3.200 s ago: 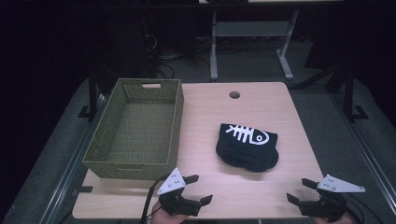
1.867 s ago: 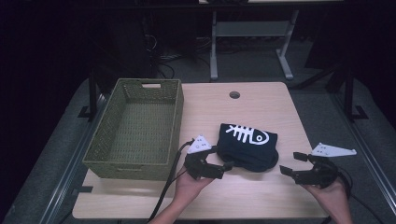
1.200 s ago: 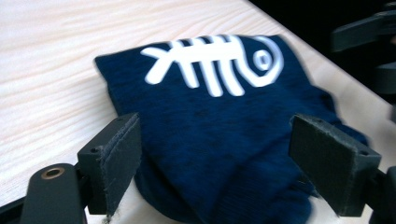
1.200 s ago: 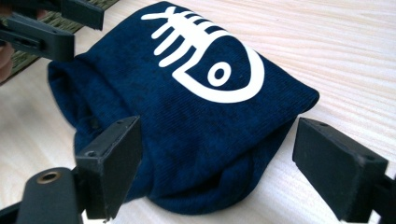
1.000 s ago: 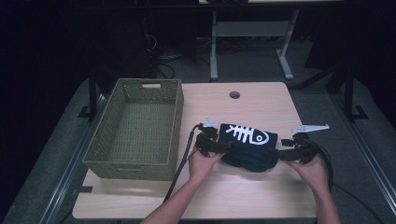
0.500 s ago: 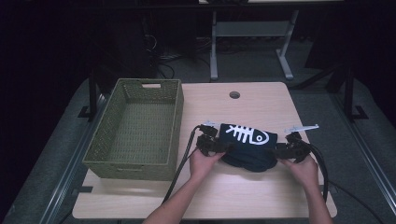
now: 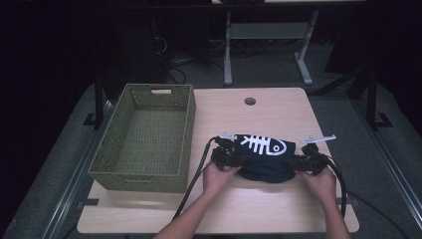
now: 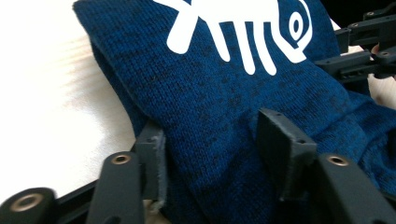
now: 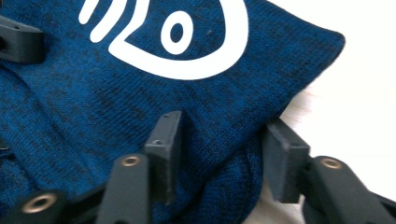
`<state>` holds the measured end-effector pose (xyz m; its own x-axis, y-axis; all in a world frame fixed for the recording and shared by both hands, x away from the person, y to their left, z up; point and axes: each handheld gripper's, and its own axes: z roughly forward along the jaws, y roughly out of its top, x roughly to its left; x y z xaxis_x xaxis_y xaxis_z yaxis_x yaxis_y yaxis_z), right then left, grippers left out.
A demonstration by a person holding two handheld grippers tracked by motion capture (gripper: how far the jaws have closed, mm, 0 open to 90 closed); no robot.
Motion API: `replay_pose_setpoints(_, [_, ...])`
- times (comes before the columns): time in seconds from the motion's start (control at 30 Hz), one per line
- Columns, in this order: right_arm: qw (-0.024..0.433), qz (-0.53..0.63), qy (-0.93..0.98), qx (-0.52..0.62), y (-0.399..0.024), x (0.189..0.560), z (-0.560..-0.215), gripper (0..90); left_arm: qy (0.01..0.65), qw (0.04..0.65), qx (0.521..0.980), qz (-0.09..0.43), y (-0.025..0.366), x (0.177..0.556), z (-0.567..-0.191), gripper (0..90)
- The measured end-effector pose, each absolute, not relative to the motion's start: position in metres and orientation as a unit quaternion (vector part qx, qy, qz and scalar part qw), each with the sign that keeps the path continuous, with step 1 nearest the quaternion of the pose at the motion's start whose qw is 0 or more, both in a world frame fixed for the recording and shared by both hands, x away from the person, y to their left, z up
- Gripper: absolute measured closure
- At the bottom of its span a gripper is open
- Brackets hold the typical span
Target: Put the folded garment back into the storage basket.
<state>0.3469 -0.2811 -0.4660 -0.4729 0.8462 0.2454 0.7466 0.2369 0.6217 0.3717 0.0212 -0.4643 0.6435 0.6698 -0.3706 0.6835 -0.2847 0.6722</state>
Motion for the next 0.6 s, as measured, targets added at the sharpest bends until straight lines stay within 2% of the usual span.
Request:
replay_pose_setpoints(0.1, [0.067,0.352,0.785,0.506,-0.280,0.347,-0.466,63.5,0.423,0.429,0.798,-0.012,0.023,0.370,-0.466,59.0])
replay_pose_setpoints(0.2, [0.068,0.356,0.785,0.503,-0.280,0.345,-0.464,68.2,0.420,0.431,0.799,-0.015,0.023,0.368,-0.466,63.6])
replay_pose_setpoints(0.6, [0.061,0.381,0.777,0.498,-0.285,0.335,-0.446,70.7,0.409,0.442,0.799,-0.012,0.022,0.363,-0.459,69.8])
